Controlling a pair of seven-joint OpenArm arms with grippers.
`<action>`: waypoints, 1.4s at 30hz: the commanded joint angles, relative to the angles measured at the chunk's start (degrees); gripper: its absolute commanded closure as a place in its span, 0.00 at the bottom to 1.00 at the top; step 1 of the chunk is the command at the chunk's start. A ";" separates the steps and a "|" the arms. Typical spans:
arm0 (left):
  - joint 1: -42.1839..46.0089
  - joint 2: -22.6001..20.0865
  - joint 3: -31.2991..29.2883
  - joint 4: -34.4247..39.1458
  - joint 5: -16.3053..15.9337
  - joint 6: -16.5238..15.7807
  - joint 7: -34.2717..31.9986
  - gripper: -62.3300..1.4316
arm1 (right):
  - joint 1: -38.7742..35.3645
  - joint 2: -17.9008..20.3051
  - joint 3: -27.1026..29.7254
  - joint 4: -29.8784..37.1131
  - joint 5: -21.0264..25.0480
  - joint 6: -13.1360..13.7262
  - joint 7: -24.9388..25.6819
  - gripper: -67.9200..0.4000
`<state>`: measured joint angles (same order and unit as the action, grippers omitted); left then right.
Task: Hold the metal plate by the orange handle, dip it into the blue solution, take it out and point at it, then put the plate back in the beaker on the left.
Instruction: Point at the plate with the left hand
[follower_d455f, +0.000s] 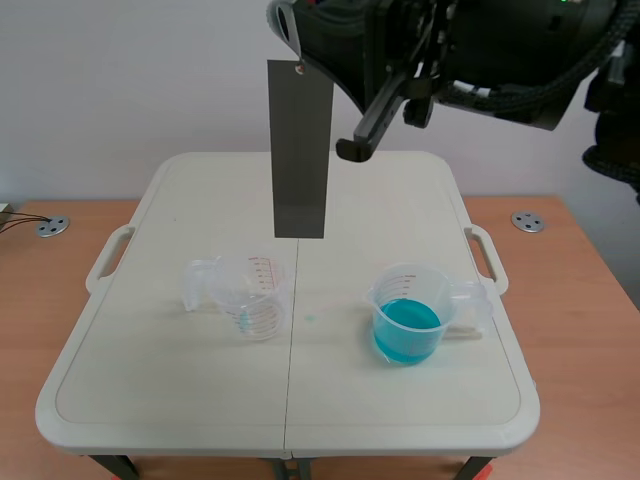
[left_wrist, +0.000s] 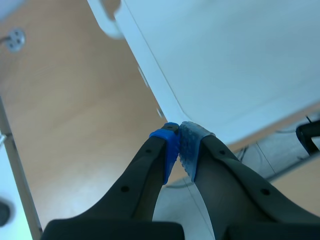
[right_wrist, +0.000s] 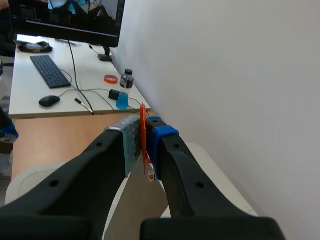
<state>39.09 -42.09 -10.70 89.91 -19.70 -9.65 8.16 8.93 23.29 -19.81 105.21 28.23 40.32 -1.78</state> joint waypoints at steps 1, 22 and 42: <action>-1.27 -0.04 -0.70 0.87 -0.22 0.00 -0.61 0.95 | -0.07 1.36 1.42 1.16 1.92 -0.07 0.83 0.98; -21.46 0.31 8.76 0.92 -0.24 -15.65 -1.03 0.95 | -10.88 9.88 16.72 1.88 8.17 2.40 4.07 0.98; -41.51 11.50 33.29 0.79 5.03 -22.95 -0.57 0.95 | -11.17 9.88 18.69 1.81 8.02 2.40 2.27 0.98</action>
<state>-2.00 -31.18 22.70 89.89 -14.33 -32.25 8.38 -2.87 32.25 -1.50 105.93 35.42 42.41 -0.16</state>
